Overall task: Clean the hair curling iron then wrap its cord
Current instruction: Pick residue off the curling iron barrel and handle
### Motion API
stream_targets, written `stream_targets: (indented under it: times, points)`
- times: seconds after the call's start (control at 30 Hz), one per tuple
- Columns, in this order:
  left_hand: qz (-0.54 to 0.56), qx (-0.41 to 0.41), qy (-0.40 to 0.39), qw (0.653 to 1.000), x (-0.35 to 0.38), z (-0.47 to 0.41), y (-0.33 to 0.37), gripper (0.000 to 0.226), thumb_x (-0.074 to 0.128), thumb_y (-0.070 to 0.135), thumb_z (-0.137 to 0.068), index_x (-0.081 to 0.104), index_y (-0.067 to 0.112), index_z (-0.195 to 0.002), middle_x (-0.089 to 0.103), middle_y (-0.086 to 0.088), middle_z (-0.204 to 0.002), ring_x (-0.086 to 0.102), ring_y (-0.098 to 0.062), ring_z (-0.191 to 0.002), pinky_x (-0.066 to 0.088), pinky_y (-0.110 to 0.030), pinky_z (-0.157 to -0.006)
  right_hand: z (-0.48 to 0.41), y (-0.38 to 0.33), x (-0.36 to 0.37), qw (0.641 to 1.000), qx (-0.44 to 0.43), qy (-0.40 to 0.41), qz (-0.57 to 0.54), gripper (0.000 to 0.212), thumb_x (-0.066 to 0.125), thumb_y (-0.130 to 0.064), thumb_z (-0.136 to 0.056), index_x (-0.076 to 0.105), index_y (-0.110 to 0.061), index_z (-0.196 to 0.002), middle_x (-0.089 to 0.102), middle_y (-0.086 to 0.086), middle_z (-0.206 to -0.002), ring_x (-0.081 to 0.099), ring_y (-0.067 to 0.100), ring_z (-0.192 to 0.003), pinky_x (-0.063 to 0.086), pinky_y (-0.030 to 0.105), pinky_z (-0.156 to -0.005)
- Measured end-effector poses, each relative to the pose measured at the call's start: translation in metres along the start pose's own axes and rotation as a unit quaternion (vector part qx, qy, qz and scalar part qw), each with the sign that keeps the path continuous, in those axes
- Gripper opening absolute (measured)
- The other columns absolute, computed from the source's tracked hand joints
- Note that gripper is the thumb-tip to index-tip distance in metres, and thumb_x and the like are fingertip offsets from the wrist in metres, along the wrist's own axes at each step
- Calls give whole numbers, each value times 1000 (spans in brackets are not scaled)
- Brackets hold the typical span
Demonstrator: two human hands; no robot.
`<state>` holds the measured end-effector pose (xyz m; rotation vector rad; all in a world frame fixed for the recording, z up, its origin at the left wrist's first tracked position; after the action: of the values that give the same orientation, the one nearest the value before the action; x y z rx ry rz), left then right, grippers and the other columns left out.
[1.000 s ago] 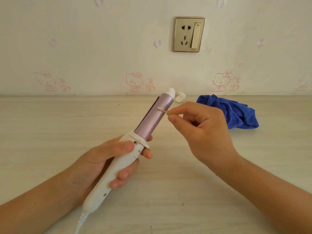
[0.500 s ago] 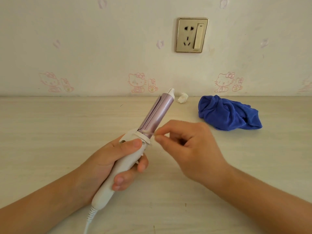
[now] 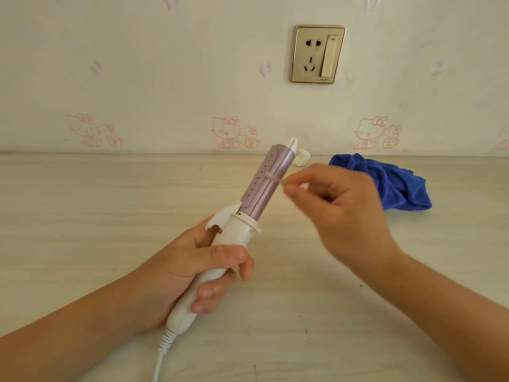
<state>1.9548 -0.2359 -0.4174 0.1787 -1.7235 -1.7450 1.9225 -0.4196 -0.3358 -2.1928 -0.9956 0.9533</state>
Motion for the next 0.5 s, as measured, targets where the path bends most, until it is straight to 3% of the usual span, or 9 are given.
stream_targets:
  times: [0.07, 0.13, 0.2, 0.3, 0.4, 0.5]
  points:
    - [-5, -18, 7, 1000, 1, 0, -3, 28, 79, 19, -81, 67, 18, -106, 63, -14, -79, 42, -6, -35, 37, -16, -34, -5, 7, -10, 1000, 18, 14, -4, 11, 73, -10, -93, 76, -17, -85, 39, -8, -46, 30, 7, -44, 29, 13, -48]
    - [11, -23, 14, 1000, 0, 0, -3, 50, 77, 23, -79, 60, 9, -125, 59, -15, -75, 41, -7, -34, 37, -16, -35, 5, 0, 6, 1000, 0, -26, -10, 12, 74, -10, -93, 76, -18, -84, 39, -11, -45, 30, 6, -43, 29, 15, -47]
    - [46, -16, -1, 999, 3, 1, 0, 53, 71, 40, -85, 63, 7, -127, 55, -16, -75, 42, -9, -36, 38, -17, -36, 19, -14, 29, 997, -30, -75, -4, 10, 73, -15, -91, 76, -20, -84, 40, -11, -46, 32, 6, -43, 30, 16, -48]
    - [56, -29, -15, 998, 2, 3, -2, 79, 36, 70, -96, 63, 1, -125, 53, -16, -75, 41, -10, -38, 37, -20, -37, 14, -11, 23, 998, -27, -49, 5, 9, 73, -15, -92, 77, -19, -85, 40, -12, -46, 33, 6, -43, 30, 15, -48]
    - [47, -40, -22, 998, 4, 2, -8, 76, 32, 67, -99, 63, 2, -123, 53, -13, -77, 43, -11, -41, 40, -21, -39, -1, 3, -8, 1000, 4, 19, -12, 12, 73, -8, -93, 76, -18, -86, 40, -6, -46, 32, 6, -43, 30, 14, -47]
    - [74, -42, -38, 996, 3, 0, -7, 68, 41, 64, -100, 62, 3, -122, 52, -12, -80, 46, -13, -44, 44, -24, -41, 9, -4, 8, 1000, -10, -25, -4, 10, 75, -11, -92, 76, -17, -84, 40, -8, -46, 32, 6, -43, 30, 16, -47]
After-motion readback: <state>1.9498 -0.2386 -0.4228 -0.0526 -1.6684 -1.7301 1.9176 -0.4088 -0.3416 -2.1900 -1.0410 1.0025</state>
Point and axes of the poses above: each hand's wrist, its own z-axis away from the middle knuckle, its own x-axis out of the palm, y = z × x, the point moved 8 cm from there along -z, towards the middle knuckle
